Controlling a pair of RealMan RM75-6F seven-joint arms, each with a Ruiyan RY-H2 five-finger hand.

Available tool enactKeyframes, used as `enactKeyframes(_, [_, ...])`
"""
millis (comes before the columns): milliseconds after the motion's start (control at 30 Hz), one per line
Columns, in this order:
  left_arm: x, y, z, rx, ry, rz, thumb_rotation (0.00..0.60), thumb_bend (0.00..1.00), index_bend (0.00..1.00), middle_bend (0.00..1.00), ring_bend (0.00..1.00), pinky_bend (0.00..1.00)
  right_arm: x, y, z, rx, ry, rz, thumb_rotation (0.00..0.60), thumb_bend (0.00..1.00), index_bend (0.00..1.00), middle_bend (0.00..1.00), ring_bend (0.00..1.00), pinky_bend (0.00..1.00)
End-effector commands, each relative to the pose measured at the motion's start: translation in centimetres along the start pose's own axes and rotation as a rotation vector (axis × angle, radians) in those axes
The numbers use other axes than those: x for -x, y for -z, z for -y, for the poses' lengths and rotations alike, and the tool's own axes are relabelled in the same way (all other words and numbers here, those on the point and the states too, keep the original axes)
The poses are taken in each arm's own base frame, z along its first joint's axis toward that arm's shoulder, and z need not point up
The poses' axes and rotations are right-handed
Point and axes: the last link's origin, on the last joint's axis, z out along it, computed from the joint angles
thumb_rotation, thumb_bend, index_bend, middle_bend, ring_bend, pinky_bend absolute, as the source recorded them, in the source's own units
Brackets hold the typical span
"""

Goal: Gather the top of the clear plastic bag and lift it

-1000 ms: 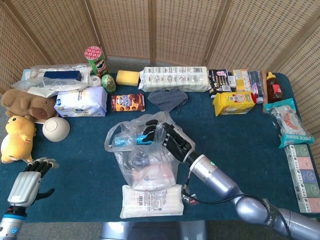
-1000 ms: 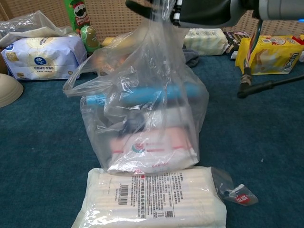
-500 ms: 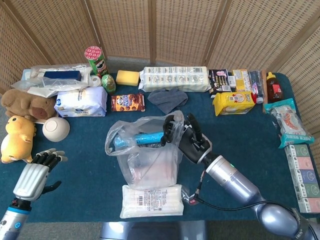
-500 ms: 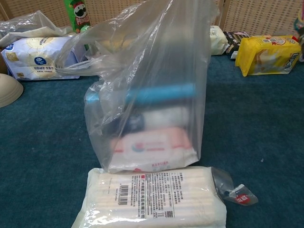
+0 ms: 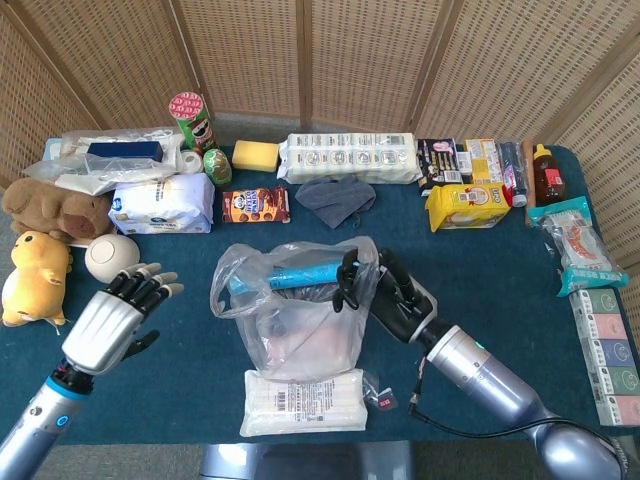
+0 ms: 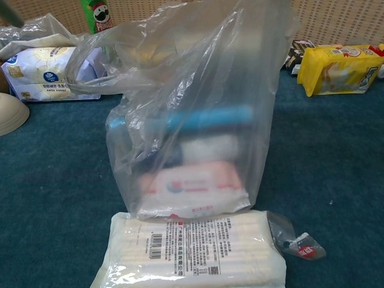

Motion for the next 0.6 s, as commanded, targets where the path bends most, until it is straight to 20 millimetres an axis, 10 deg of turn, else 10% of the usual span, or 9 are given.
enactKeyframes(33, [-0.3,-1.9,-1.0,0.057,-0.041,-0.005,0.600,0.13,0.22,0.25,0.17,0.20,-0.2,0.2,-0.1,0.002,-0.002,-0.004,0.297,0.13,0.52,0.60,0.68,0.53])
enactKeyframes(600, [1.2,-6.0,-2.7,0.157,-0.193,0.001,0.600,0.12,0.22,0.25,0.14,0.20,-1.3,0.9,0.4,-0.020,-0.017,-0.033,0.297,0.13,0.50,0.59,0.67,0.52])
